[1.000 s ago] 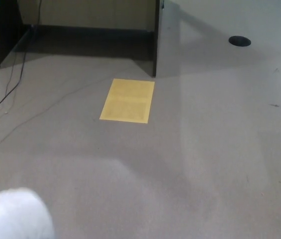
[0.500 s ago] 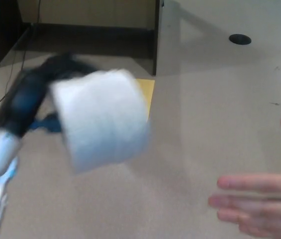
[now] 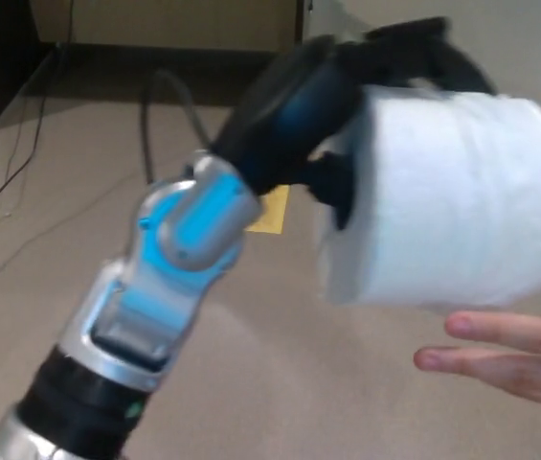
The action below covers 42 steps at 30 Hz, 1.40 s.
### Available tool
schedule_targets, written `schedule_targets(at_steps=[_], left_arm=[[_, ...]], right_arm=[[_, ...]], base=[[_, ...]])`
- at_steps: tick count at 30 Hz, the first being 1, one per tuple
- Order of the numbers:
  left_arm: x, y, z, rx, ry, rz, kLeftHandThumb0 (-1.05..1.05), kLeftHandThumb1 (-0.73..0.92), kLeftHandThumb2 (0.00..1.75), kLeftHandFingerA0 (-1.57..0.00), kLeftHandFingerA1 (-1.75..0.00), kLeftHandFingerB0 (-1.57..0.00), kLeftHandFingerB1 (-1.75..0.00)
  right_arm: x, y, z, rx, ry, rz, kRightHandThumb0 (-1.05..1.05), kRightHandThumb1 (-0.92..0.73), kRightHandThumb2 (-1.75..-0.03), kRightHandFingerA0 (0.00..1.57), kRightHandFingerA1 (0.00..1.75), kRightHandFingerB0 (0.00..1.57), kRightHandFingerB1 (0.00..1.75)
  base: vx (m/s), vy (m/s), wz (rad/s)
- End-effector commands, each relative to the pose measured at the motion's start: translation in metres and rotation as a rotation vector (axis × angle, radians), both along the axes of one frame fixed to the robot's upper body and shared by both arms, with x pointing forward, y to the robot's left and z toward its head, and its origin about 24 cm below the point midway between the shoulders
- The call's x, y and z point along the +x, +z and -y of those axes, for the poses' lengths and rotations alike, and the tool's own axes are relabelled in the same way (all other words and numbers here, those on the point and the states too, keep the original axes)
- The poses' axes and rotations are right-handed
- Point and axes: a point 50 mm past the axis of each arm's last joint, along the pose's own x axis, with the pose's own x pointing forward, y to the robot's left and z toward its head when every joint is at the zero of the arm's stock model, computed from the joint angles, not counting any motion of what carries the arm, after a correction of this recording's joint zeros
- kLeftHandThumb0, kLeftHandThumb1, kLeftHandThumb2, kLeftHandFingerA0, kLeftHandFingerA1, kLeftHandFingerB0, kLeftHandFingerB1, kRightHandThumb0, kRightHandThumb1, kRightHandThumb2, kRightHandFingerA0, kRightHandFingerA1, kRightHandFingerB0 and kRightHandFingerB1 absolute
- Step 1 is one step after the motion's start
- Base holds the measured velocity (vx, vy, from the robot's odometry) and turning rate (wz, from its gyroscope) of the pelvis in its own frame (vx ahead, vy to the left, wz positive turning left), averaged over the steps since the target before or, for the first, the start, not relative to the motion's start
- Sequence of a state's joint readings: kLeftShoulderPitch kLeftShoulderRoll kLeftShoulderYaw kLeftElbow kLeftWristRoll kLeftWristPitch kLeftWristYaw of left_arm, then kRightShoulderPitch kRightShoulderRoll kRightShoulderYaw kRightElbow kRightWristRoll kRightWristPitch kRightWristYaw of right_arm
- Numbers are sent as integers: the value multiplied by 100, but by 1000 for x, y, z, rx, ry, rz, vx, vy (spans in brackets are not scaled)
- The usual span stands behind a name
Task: A person is holding a toilet paper roll and the robot extends its left hand to grab the roll by inserting its thumb into the gap in the middle and brings its hand down by its side. Then it extends its arm again to hand the toilet paper roll back to the person.
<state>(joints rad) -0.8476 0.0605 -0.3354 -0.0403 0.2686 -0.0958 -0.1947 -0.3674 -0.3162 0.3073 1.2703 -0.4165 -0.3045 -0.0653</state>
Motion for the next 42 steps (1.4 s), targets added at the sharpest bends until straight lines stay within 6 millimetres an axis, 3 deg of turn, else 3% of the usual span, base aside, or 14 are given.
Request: schedule_targets(at_steps=[1,11,20,22,23,25,27,30,32,33,34,37,38,42], left_arm=[[-9,-2,36,66,-32,11,-19,75,68,-78,-156,-70,-123],[-21,-17,67,44,-98,-21,-12,75,71,-73,-172,-58,-147],[-12,-25,50,69,-78,-76,-23,78,63,-88,-149,-81,-89],[-13,-27,48,59,-82,-81,-22,75,62,-101,-119,-84,-58],[-15,-30,46,50,-76,-88,-28,66,60,-91,-55,-55,-38],[-18,-34,44,39,-68,-101,-28,66,60,-91,-55,-55,-38],[-18,-32,36,62,-20,-96,-67,41,77,-28,-46,-4,-24],[-20,-31,28,86,-27,-120,-79,49,56,-9,-28,0,-6],[-21,-30,20,98,-28,-168,-79,45,84,0,-1,0,0],[-21,-29,17,99,-23,-183,-81,46,85,0,0,0,0],[-21,-27,11,90,-32,-204,-85,51,57,0,-1,0,0],[-20,-21,-1,86,-51,-222,-78,45,82,0,0,0,0],[-20,-18,-6,89,-55,-224,-76,48,56,0,0,0,0],[-19,-8,-20,108,-66,-231,-79,48,56,0,0,0,0]], right_arm=[[11,2,-12,3,22,9,-36,-66,-60,78,69,62,46],[0,5,13,-42,-3,-5,-37,-66,-60,79,67,59,44],[2,4,9,-31,-11,0,-37,-66,-60,79,70,60,45],[-1,3,10,-27,-13,-1,-36,-66,-59,79,69,59,45],[-5,1,11,-24,-13,-4,-36,-65,-59,78,68,60,46],[-13,-3,12,-24,-9,-16,-36,-65,-59,78,68,60,46],[-10,-1,14,-34,-10,-23,-36,-66,-59,79,66,61,46],[-14,-3,15,-33,-14,-35,-36,-66,-60,78,65,62,45],[-16,-4,15,-26,-16,-42,-35,-66,-60,76,64,62,46],[-17,-5,16,-29,-11,-40,-34,-66,-59,78,67,64,47],[-17,-5,15,-26,-14,-37,-34,-65,-59,79,69,63,47],[-17,-4,16,-26,-14,-38,-34,-65,-59,79,68,63,47],[-18,-5,16,-28,-15,-45,-34,-65,-59,79,67,62,46],[-16,-4,16,-31,-6,-34,-33,-65,-59,78,65,64,47]], base=[[0,0,0],[0,0,0],[0,0,0],[0,0,0],[0,0,0],[0,0,0],[0,0,0],[0,0,0],[0,0,0],[0,0,0],[0,0,0],[0,0,0],[0,0,0],[0,0,0]])
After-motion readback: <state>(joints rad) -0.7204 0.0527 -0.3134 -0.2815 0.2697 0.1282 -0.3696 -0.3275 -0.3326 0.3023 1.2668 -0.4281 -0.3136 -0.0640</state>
